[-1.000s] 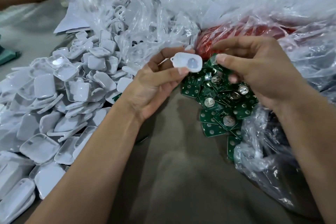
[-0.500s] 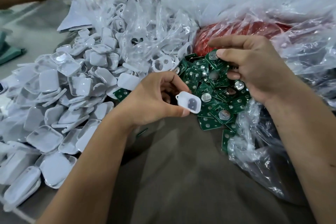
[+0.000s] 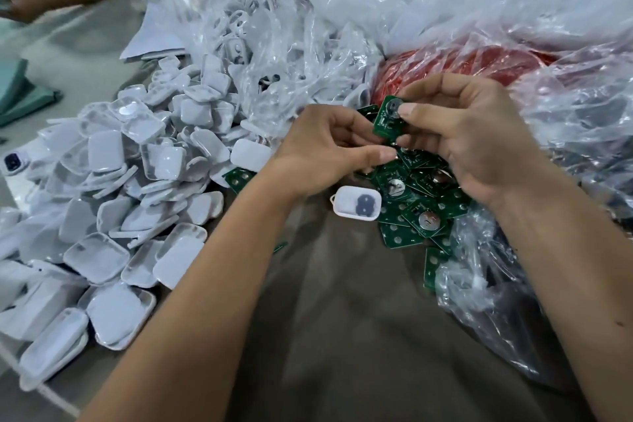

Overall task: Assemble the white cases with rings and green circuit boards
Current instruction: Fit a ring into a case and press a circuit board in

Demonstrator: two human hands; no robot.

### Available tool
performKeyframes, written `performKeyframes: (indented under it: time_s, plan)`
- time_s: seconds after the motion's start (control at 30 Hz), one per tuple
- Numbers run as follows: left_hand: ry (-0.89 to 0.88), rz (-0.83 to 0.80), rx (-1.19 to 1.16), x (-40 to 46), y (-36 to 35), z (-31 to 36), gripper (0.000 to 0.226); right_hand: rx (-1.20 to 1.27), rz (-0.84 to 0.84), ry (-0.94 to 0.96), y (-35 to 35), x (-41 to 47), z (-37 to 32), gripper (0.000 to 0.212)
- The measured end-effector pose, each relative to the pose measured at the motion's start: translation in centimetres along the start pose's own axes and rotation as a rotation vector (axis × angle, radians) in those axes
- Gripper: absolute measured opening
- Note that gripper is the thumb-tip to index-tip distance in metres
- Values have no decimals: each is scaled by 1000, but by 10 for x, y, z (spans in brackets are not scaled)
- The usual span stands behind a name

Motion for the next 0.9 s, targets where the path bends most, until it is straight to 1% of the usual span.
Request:
performKeyframes:
  time_s: [0.07, 0.13, 0.23, 0.3, 0.37, 0.43, 0.53, 0.6, 0.63, 0.7, 0.77, 0.9]
  plan:
    - [-14, 14, -133, 4, -1, -6, 7, 17, 10, 11, -2, 0, 1, 12]
    - [-18, 16, -244, 6, -1, -12, 7, -36, 8, 44, -4, 1, 2, 17]
    - [1, 14, -336, 8, -1, -14, 7, -115, 1, 68, -4, 3, 4, 19]
    - [9, 2, -398, 8, 0, -13, 12, -120, 8, 69, -5, 3, 6, 17]
    - [21, -29, -467, 7, 0, -11, 12, -107, 21, 75, -6, 3, 7, 16]
    - [25, -40, -481, 6, 1, -8, 9, -93, 28, 90, -8, 2, 7, 15]
    - [6, -36, -442, 6, 4, -7, 10, -69, 19, 110, -12, 0, 6, 9]
    - [-19, -51, -426, 5, 7, -6, 10, -22, -9, 93, -16, -3, 5, 5]
    - [-39, -61, -420, 5, 9, -5, 9, 25, -36, 63, -18, -3, 5, 4]
    - [-87, -86, -421, 3, 12, -3, 8, 144, -102, -23, -20, -4, 6, 9]
    - [-122, -101, -434, 2, 13, -2, 7, 235, -141, -95, -21, -4, 7, 10]
    - [-137, -117, -466, 0, 13, 1, 6, 310, -161, -172, -22, -3, 12, 8]
Point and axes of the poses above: each hand's wrist, its own x-axis towards the middle knuckle, its own y-axis out of the back of the hand, z = x × y, the point moved 4 cm from there along x, towards the middle knuckle, and after that the axes turned 4 degrees about x, right-handed, at the moved point
